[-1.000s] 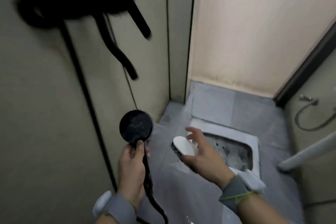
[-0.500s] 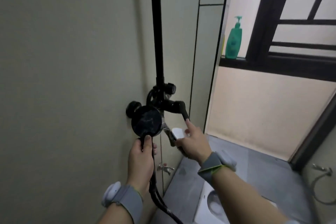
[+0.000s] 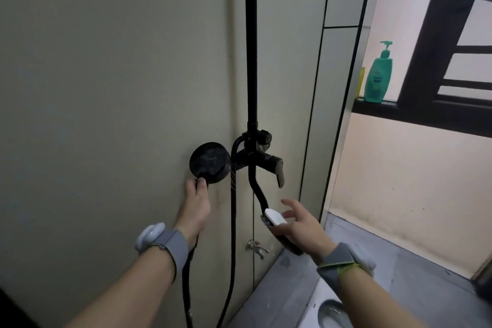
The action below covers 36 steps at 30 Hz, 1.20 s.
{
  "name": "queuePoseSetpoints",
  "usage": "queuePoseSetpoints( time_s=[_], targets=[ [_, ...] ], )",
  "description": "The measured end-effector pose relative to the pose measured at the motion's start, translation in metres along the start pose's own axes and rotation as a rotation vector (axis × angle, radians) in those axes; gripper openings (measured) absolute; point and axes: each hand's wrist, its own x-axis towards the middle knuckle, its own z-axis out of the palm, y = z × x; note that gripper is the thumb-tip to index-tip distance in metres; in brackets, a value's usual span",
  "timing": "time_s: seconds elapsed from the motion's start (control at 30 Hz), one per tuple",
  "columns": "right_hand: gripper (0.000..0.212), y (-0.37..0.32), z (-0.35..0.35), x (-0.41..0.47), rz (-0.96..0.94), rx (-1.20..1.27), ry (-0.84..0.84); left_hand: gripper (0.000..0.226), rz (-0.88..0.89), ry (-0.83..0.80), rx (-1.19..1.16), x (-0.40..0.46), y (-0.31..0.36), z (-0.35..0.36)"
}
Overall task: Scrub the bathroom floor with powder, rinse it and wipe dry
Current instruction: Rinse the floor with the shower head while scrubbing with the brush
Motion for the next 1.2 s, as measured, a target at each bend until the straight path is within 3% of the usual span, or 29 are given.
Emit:
queuePoseSetpoints(
  time_s=[0.2,0.33,0.43,0.57,0.73,0.9,1.2],
  targets=[
    [0.063,-0.009,-0.011,-0.005,-0.017,-0.038,-0.002,0.03,0.114,-0.062,0.223,0.022,0.037,-0.032],
    [0.062,-0.03,-0.014,-0.008,-0.03,-0.075,0.016,0.025,0.208,-0.014,0.208,0.035,0.074,-0.025],
    [0.068,-0.038,-0.015,-0.003,-0.034,-0.131,0.075,0.027,0.258,-0.147,0.176,0.06,0.087,-0.01],
    [0.066,-0.04,-0.022,-0.001,-0.036,-0.178,0.094,0.029,0.285,-0.199,0.163,0.073,0.081,0.005],
    [0.06,-0.032,-0.022,-0.001,-0.014,-0.154,0.152,0.025,0.105,-0.27,0.007,0.071,0.056,0.018],
    [0.048,-0.025,-0.011,0.011,-0.009,-0.14,0.245,0.021,0.116,-0.261,-0.037,0.102,0.078,0.02],
    [0.047,-0.016,-0.01,0.02,-0.026,-0.215,0.197,0.024,0.402,-0.35,0.311,0.142,0.105,0.04]
  ],
)
